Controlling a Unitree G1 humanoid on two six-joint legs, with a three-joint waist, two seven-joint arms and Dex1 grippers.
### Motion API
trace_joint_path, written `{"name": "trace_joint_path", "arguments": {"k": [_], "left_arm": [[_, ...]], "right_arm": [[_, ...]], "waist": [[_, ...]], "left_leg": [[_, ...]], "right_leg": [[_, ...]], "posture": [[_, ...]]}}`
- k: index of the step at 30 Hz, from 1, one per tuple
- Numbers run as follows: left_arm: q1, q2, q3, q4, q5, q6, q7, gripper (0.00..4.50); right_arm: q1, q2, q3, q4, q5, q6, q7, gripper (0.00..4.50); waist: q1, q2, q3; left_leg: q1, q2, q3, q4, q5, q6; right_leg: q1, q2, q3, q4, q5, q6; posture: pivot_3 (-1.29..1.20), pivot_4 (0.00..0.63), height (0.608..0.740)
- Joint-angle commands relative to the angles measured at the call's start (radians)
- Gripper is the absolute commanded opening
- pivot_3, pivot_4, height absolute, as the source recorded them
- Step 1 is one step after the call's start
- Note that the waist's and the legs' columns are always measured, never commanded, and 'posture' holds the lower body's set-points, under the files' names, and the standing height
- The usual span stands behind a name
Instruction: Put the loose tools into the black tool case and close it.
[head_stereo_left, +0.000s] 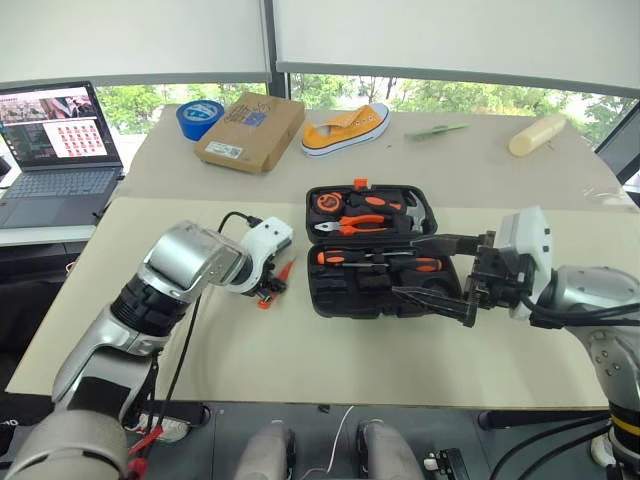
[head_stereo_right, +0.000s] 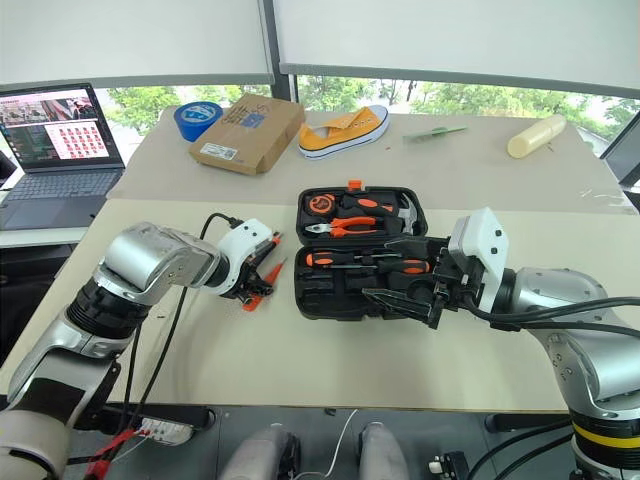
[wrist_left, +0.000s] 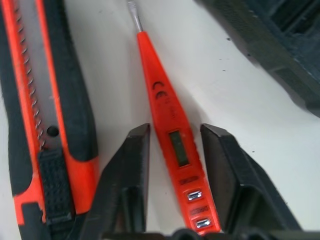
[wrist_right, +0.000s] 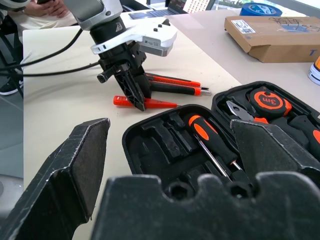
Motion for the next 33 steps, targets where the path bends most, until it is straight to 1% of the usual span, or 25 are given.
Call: {"name": "trace_joint_path", "arguments": {"k": [1,2,4,5,7,9,12,17,18,20,23,25,27,29,33], "left_arm": [[0.005,0.018,-0.070,0.025,0.029,-0.039,-0.053,1.87],[0.005,0.021,-0.077,0.026,0.034,-0.044,-0.063,1.87],[-0.001,0.040,-0.100,0.019,0.052,-0.077,-0.095,1.37],[-0.005,0.050,-0.109,0.017,0.060,-0.091,-0.111,1.24],[-0.017,0.071,-0.117,0.023,0.078,-0.119,-0.142,0.50],[-0.041,0.103,-0.111,0.043,0.100,-0.162,-0.182,0.42],[-0.070,0.165,-0.106,0.055,0.134,-0.294,-0.284,0.42],[-0.117,0.291,-0.122,0.054,0.195,-0.504,-0.521,0.42],[-0.137,0.300,-0.121,0.073,0.217,-0.584,-0.572,0.42],[-0.184,0.259,-0.104,0.126,0.238,-0.746,-0.650,0.42],[-0.251,0.121,-0.125,0.237,0.287,-0.869,-0.681,0.42],[-0.275,0.035,-0.141,0.306,0.338,-0.966,-0.685,0.42],[-0.304,-0.043,-0.154,0.376,0.383,-0.998,-0.692,0.42],[-0.334,-0.111,-0.167,0.427,0.405,-0.983,-0.710,0.42],[-0.359,-0.186,-0.197,0.485,0.450,-0.909,-0.758,0.42]], "right_arm": [[-0.002,-0.014,-0.037,-0.020,0.017,-0.024,-0.008,4.50],[-0.002,-0.015,-0.039,-0.019,0.016,-0.023,-0.009,4.50],[0.000,-0.017,-0.041,-0.018,0.015,-0.021,-0.012,4.50],[0.002,-0.018,-0.042,-0.018,0.014,-0.020,-0.013,4.50],[0.005,-0.021,-0.046,-0.018,0.014,-0.017,-0.018,4.50],[0.016,-0.028,-0.053,-0.019,0.013,-0.013,-0.020,4.50],[0.048,-0.048,-0.072,-0.021,0.010,-0.013,-0.014,4.50],[0.125,-0.089,-0.117,-0.015,0.014,-0.001,-0.005,4.50],[0.146,-0.097,-0.132,-0.011,0.016,0.008,-0.006,4.50],[0.189,-0.109,-0.160,-0.013,0.019,0.009,0.002,4.50],[0.213,-0.113,-0.174,-0.012,0.000,-0.010,-0.008,4.50],[0.217,-0.110,-0.175,-0.008,-0.009,-0.015,-0.020,4.50],[0.216,-0.111,-0.175,-0.007,-0.008,-0.008,-0.030,4.50],[0.216,-0.108,-0.174,-0.017,-0.010,-0.011,-0.040,4.50],[0.223,-0.105,-0.182,-0.035,-0.003,-0.007,-0.056,4.50]], "waist": [[0.000,0.000,0.000],[0.000,0.000,0.000],[0.000,0.000,0.000],[-0.001,0.000,0.000],[-0.002,0.000,0.000],[-0.003,0.000,0.000],[-0.007,0.000,0.000],[-0.008,0.000,0.000],[-0.008,0.000,0.000],[0.001,0.000,0.000],[0.019,-0.001,0.000],[0.021,0.000,0.000],[0.017,-0.001,0.000],[0.010,-0.001,0.001],[-0.006,-0.001,0.001]], "left_leg": [[0.000,0.000,0.000,0.000,0.000,0.000],[0.000,0.000,0.000,0.000,0.000,0.000],[0.001,0.000,0.000,0.000,0.000,0.000],[0.000,0.000,0.000,0.000,0.000,0.000],[0.000,0.000,0.000,0.000,0.000,0.000],[0.000,0.000,0.000,0.000,0.000,0.000],[-0.001,0.000,0.000,0.000,0.000,0.000],[-0.003,0.001,0.000,0.000,0.000,0.000],[-0.003,0.001,0.001,0.000,0.000,0.001],[-0.003,0.000,0.001,0.000,0.000,0.001],[-0.004,0.000,0.001,0.003,-0.001,0.002],[-0.005,-0.001,0.001,0.007,-0.003,0.005],[-0.005,-0.001,0.002,0.008,-0.004,0.006],[-0.006,-0.001,0.001,0.008,-0.004,0.006],[-0.009,0.000,0.000,0.008,-0.004,0.007]], "right_leg": [[0.000,0.000,0.000,0.000,0.000,0.000],[0.000,0.000,0.000,0.000,0.000,0.000],[0.000,0.000,0.000,0.000,0.000,0.000],[0.000,0.000,0.000,0.000,0.000,0.000],[0.000,0.000,0.000,0.000,0.000,0.000],[0.000,0.001,0.000,0.000,0.000,0.000],[-0.002,0.002,0.000,0.000,0.000,0.000],[-0.003,0.003,0.000,0.000,0.000,0.000],[-0.003,0.002,0.000,-0.001,0.000,0.000],[-0.002,0.002,0.000,-0.001,0.000,0.000],[0.000,0.001,-0.002,-0.002,0.000,0.000],[0.000,0.001,-0.001,-0.003,0.000,0.001],[0.000,0.001,-0.001,-0.002,0.000,0.002],[-0.001,0.002,-0.001,-0.002,0.000,0.002],[-0.004,0.003,-0.001,-0.001,0.000,0.002]], "posture": [[0.00,0.150,0.735],[0.00,0.150,0.735],[0.00,0.150,0.735],[0.00,0.150,0.735],[0.00,0.150,0.735],[0.00,0.150,0.735],[0.00,0.150,0.735],[0.00,0.150,0.735],[0.00,0.150,0.735],[0.00,0.150,0.735],[0.00,0.150,0.735],[0.00,0.150,0.735],[0.00,0.150,0.735],[0.00,0.150,0.735],[0.00,0.150,0.735]]}}
